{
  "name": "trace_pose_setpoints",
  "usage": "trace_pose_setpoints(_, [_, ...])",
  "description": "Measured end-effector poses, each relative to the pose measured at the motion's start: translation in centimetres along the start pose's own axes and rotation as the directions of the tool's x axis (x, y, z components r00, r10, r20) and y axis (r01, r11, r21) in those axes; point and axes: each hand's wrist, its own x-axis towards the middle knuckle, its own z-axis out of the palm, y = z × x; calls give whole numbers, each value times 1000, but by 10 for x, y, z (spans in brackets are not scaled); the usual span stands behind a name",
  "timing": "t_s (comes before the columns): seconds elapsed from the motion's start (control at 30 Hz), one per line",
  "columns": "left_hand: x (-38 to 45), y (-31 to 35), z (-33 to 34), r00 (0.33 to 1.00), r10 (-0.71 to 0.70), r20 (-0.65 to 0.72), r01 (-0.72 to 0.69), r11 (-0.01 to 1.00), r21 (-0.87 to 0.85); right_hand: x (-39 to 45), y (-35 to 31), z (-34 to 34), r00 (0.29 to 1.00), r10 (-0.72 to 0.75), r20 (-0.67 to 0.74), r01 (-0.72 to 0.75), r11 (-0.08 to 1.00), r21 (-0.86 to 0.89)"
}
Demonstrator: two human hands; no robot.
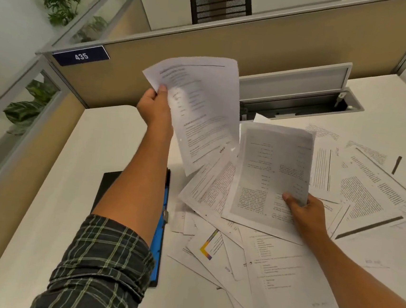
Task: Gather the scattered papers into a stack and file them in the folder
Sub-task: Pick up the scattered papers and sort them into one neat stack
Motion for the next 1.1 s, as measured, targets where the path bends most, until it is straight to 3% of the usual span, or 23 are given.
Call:
trace_pose_setpoints(0.17, [-6,28,-10,997,-74,-9,70,974,-215,-1,-1,1,1000,-15,26,17,997,-79])
trace_pose_setpoints(0.27, [-8,30,-14,995,-99,33,103,974,-201,-3,-6,1,999,-11,47,16,994,-107])
trace_pose_setpoints(0.47, [-33,0,-6,981,-64,182,48,995,88,-10,-25,5,992,8,126,-5,1000,-29])
trace_pose_setpoints(0.63, [-68,-35,-1,961,-44,273,-64,926,373,-19,-46,17,977,56,205,-76,993,90])
trace_pose_setpoints(0.77, [-93,-56,-7,970,-114,216,25,925,380,-27,-61,18,942,98,322,-156,975,159])
trace_pose_setpoints(0.9, [-105,-60,-16,957,-162,240,69,932,356,-35,-74,17,928,67,367,-116,987,114])
trace_pose_setpoints(1.03, [-113,-52,-28,900,-291,323,197,935,294,-36,-79,10,917,12,400,-69,990,127])
trace_pose_setpoints(1.1, [-114,-50,-36,837,-358,415,292,932,214,-36,-80,5,888,-11,461,-60,988,140])
